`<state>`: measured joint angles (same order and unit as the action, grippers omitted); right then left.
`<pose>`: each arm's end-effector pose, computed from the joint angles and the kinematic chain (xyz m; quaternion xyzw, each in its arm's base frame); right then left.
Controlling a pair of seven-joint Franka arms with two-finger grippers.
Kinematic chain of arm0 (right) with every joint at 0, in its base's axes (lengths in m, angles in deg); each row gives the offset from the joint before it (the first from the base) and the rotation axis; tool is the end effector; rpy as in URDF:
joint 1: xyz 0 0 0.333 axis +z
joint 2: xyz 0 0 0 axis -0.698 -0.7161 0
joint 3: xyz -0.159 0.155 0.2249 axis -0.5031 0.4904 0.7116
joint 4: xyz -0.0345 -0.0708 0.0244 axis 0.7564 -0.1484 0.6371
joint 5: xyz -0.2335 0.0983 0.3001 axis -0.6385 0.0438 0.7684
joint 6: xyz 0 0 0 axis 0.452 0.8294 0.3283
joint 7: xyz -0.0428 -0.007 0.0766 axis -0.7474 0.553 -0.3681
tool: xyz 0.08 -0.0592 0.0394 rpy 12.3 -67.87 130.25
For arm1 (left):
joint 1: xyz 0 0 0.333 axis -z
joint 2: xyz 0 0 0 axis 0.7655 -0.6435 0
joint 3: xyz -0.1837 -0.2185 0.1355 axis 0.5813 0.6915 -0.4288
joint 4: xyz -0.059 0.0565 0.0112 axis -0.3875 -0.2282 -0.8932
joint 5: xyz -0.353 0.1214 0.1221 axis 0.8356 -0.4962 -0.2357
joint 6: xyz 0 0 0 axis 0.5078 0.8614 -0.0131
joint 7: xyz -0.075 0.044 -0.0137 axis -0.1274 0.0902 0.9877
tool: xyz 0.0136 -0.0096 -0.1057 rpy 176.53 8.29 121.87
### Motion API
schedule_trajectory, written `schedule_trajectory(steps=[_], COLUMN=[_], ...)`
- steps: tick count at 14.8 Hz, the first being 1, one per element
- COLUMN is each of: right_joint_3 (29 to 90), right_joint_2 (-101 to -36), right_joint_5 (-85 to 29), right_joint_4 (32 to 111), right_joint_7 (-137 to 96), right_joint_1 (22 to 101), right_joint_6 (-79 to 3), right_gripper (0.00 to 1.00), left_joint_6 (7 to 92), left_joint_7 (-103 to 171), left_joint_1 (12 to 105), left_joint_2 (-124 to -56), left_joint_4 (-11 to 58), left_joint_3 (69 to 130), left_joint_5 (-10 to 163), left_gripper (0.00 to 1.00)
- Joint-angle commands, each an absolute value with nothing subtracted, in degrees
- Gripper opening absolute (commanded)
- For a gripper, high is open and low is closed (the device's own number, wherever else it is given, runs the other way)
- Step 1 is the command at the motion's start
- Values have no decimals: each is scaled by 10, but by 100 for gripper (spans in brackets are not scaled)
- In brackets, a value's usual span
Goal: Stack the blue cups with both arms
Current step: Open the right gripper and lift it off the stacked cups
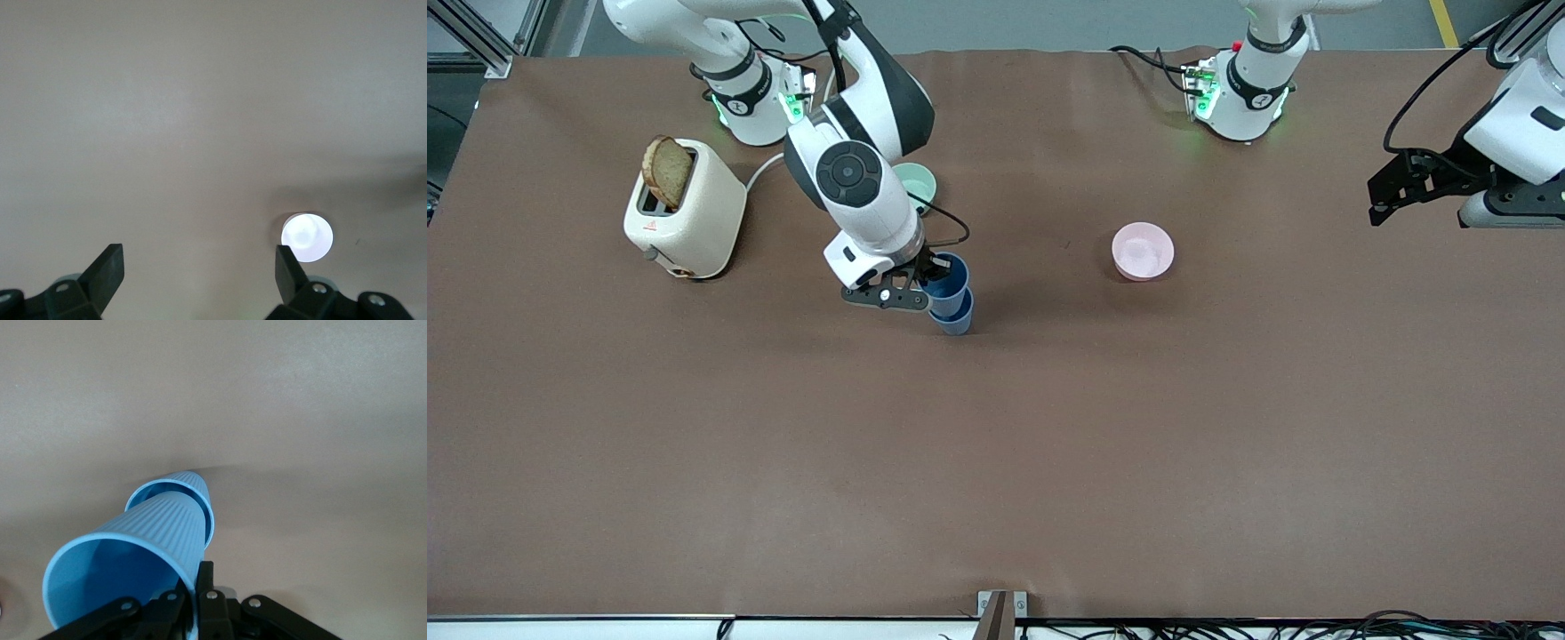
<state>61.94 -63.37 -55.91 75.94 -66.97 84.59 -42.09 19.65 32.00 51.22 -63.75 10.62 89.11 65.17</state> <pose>0.4981 0.3906 0.3631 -0.9955 0.0736 0.0519 0.0311 0.5390 -0.0812 0.6568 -0.9990 0.0371 -0.0147 0.0203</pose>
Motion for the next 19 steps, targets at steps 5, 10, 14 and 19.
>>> schedule_trajectory(steps=[5, 10, 14, 19], right_joint_3=[622, 622, 618, 615], right_joint_2=[-637, -644, -614, -486], right_joint_5=[-568, -568, -570, -608], right_joint_4=[771, 768, 765, 766], right_joint_7=[-676, -676, -662, -589], right_joint_1=[850, 849, 822, 687], right_joint_6=[-429, -427, -405, -295], right_gripper=[9, 51, 90, 92], left_joint_6=[195, 195, 195, 195], left_joint_7=[310, 309, 309, 310], left_joint_1=[513, 512, 514, 514], left_joint_2=[-628, -629, -629, -629], left_joint_4=[112, 110, 111, 111], left_joint_3=[888, 887, 888, 889], left_joint_5=[654, 654, 654, 654], left_gripper=[100, 100, 100, 100])
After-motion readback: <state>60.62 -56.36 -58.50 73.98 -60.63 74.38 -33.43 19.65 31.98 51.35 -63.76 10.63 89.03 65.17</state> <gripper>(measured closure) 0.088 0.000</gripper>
